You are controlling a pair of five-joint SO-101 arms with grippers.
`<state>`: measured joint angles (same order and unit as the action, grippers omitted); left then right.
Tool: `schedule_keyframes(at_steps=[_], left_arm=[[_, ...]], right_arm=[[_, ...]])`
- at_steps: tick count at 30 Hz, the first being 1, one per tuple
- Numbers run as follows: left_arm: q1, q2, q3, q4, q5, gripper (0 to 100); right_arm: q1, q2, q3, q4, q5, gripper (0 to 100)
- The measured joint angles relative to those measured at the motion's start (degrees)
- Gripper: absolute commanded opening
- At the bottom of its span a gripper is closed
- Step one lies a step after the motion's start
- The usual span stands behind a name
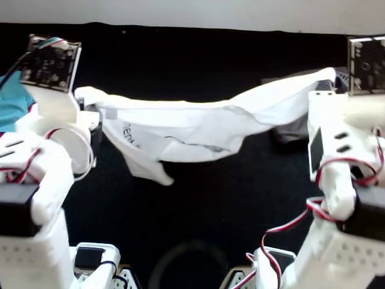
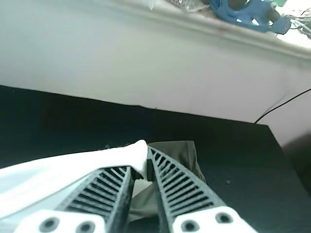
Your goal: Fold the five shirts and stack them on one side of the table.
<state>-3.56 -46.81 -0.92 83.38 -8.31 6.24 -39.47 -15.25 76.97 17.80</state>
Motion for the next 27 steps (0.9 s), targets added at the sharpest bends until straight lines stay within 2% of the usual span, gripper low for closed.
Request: schedule_keyframes(at_steps=[9, 19, 27], left_arm=[[-0.09, -0.44, -9.58, 0.79, -2.37, 1], [-0.09, -0.97, -9.85, 6.33, -2.99, 1], [-0.09, -1.49, -8.79, 10.81, -2.99, 1]], right_arm=[[0.00, -0.62, -13.45, 1.76, 0.00, 0.6], [0.00, -0.97, -24.35, -0.26, 0.00, 0.6], [0.00, -1.14, -25.41, -4.13, 0.00, 0.6]])
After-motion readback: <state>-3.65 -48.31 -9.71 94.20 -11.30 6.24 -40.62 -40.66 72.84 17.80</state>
